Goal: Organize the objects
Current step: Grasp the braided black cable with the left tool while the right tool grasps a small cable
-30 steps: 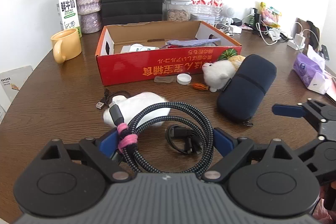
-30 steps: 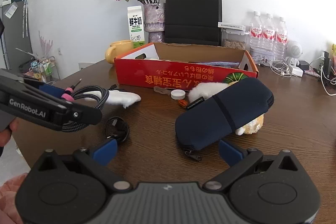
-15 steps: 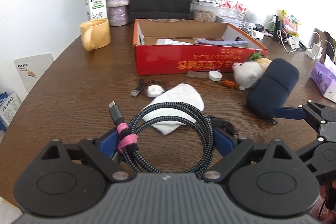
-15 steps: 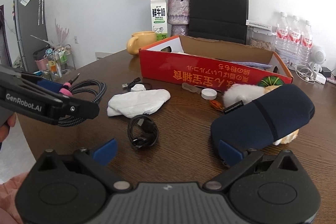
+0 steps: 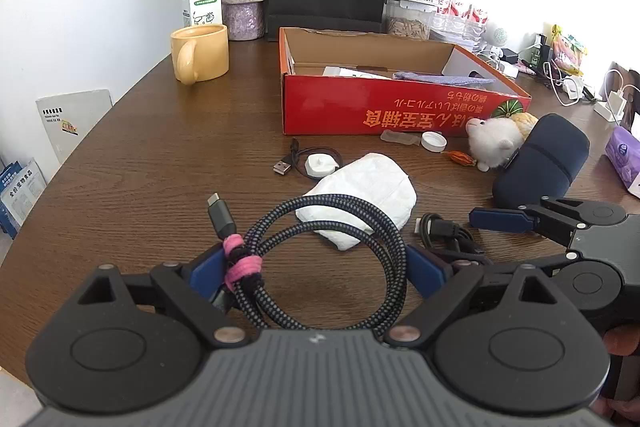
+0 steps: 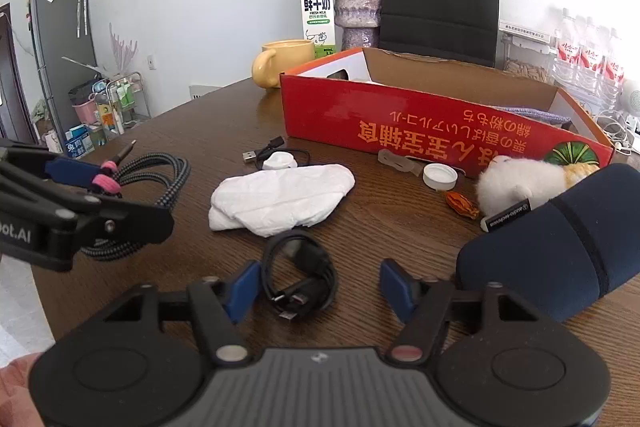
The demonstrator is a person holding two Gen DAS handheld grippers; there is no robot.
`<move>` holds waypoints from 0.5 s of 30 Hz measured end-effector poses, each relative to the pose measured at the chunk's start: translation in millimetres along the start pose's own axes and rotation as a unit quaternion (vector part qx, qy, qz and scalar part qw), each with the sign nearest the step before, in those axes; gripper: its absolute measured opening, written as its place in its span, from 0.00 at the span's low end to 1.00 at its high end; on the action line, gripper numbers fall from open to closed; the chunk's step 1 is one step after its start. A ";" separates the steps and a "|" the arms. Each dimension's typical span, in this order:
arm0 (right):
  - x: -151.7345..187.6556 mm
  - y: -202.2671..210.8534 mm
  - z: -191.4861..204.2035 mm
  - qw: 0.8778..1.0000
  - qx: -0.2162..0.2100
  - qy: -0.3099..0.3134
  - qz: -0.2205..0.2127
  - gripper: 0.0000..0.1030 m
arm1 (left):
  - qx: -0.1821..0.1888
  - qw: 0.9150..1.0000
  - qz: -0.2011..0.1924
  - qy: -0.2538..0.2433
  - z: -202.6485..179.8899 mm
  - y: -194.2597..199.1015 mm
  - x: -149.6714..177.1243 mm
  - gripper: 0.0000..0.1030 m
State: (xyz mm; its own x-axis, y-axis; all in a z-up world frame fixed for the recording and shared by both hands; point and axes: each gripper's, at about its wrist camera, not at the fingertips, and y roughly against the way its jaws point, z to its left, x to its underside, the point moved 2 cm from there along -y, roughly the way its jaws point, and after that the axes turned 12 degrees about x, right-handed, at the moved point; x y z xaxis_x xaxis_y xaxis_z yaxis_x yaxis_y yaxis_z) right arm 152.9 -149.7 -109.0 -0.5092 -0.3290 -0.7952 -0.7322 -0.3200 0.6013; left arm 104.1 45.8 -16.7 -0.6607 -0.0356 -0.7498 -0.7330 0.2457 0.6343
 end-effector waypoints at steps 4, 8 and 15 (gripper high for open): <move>1.4 1.7 6.3 1.000 0.002 0.017 -0.004 0.55 | 0.001 1.000 -0.001 0.003 1.9 -0.8 0.1 0.91; 0.9 2.8 7.4 1.000 -0.004 0.018 -0.008 0.38 | 0.004 1.000 -0.002 0.002 0.8 -1.0 -0.3 0.91; 0.4 5.0 6.0 1.000 -0.002 0.016 -0.013 0.35 | 0.006 1.000 -0.007 0.000 -0.9 -1.5 -3.5 0.91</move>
State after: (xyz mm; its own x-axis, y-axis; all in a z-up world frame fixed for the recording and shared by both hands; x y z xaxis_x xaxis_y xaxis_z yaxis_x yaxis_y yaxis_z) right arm 146.3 -146.1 -106.8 -0.4749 -0.3487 -0.8080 -0.7432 -0.3327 0.5805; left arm 107.4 44.7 -14.8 -0.6509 -0.0397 -0.7581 -0.7399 0.2567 0.6218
